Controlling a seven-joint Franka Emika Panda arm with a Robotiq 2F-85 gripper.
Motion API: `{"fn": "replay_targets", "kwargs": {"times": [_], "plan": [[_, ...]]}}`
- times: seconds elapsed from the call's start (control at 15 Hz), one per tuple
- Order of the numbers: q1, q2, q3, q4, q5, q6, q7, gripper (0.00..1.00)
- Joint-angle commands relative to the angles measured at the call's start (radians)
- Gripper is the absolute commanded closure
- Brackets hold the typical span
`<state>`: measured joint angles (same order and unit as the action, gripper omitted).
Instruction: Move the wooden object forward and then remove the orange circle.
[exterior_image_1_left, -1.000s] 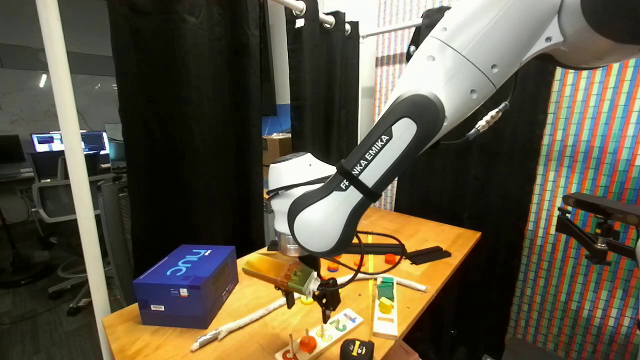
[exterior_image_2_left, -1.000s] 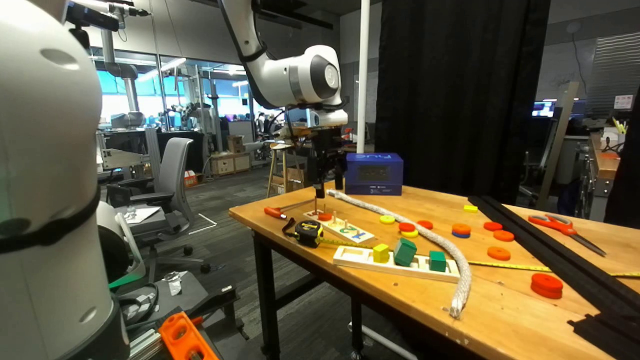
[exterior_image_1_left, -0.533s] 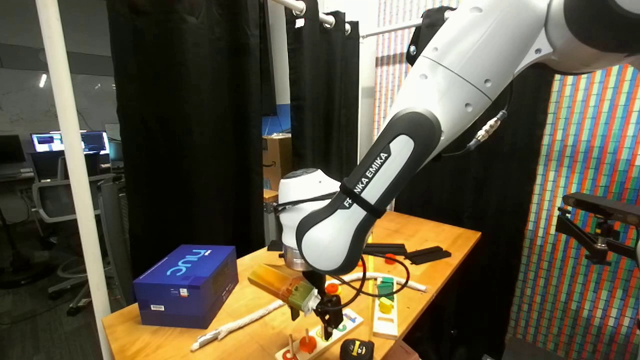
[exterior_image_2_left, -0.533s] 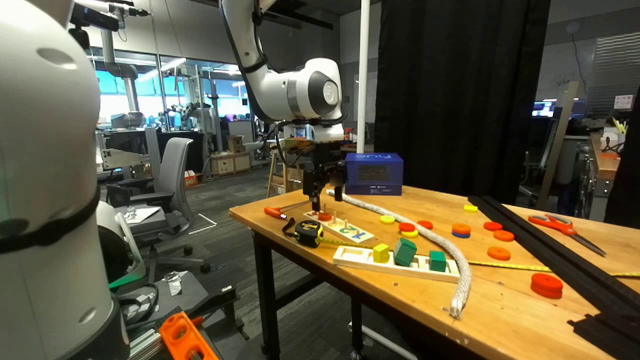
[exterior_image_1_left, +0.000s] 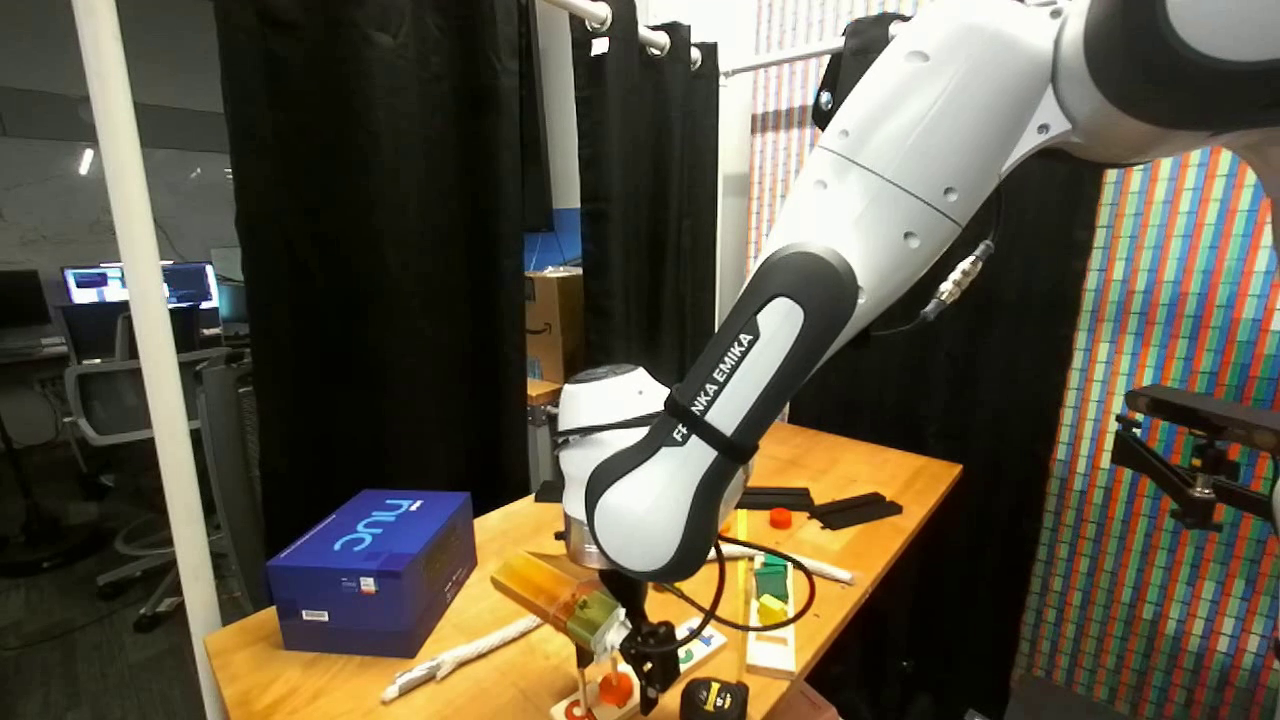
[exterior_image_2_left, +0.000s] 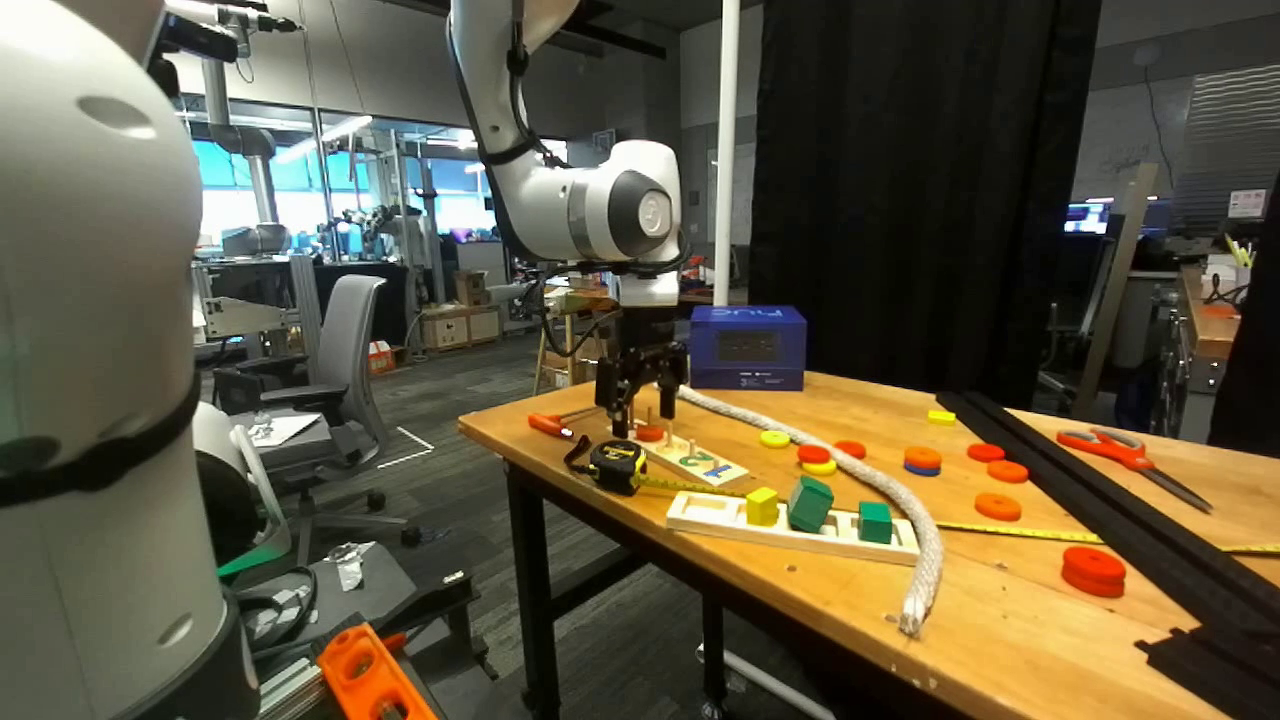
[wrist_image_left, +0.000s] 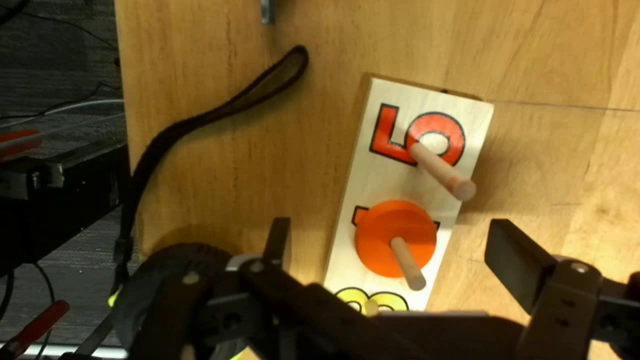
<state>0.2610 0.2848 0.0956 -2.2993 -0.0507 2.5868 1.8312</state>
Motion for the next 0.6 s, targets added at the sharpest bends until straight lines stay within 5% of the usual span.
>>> {"fn": "replay_targets", "kwargs": {"times": [0.0, 0.53], "plan": [[0.007, 0.008, 0.001, 0.001, 0.036, 0.035, 0.008, 0.0], [0.012, 0.008, -0.007, 0.002, 0.03, 0.044, 0.01, 0.0]]}}
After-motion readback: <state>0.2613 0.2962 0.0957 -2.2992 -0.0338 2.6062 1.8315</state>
